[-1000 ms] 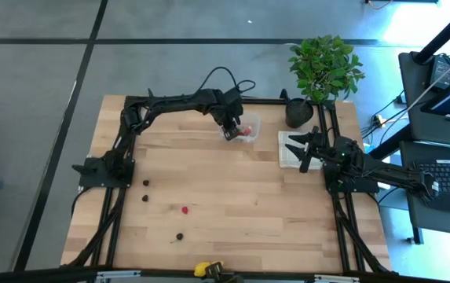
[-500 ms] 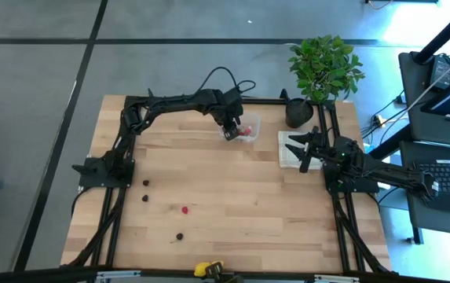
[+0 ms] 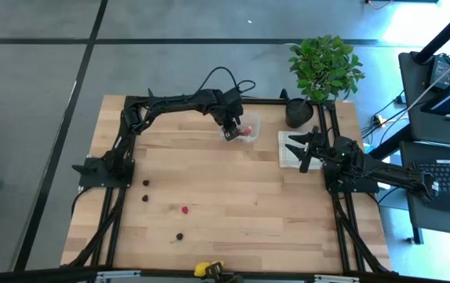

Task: Pick and placing Produce into tupperware
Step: Put the peach into the transparent container, then put the raspberry into the transparent container

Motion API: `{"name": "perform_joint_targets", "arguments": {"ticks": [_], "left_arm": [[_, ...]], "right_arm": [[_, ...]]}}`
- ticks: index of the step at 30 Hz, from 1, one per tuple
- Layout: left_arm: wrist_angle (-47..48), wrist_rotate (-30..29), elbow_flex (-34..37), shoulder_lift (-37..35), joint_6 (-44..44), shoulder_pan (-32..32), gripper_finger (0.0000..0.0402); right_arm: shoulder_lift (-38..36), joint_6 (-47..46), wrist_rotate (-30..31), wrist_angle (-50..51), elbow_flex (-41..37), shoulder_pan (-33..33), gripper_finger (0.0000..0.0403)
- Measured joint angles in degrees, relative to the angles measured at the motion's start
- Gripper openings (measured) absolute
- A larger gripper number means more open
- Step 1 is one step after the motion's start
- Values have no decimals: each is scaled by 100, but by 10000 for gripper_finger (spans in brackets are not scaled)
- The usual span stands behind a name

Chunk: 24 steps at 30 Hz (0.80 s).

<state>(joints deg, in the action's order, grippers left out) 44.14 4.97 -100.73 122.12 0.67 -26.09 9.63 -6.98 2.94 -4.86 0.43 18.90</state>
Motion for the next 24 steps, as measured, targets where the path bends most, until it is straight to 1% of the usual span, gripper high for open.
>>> {"name": "perform_joint_targets", "arguments": {"ticks": [10,16,18,20,24], "left_arm": [[0,0,2,-1,0,2,125],[-2,0,2,-1,3,2,118],[74,12,2,-20,158,2,113],[406,44,7,-152,397,1,109],[740,49,3,-739,439,2,100]], "right_arm": [[0,0,2,0,0,0,195],[0,0,1,0,0,1,195],[0,0,0,0,0,2,195],[0,-2,2,2,0,0,195],[0,-2,2,42,0,2,195]]}}
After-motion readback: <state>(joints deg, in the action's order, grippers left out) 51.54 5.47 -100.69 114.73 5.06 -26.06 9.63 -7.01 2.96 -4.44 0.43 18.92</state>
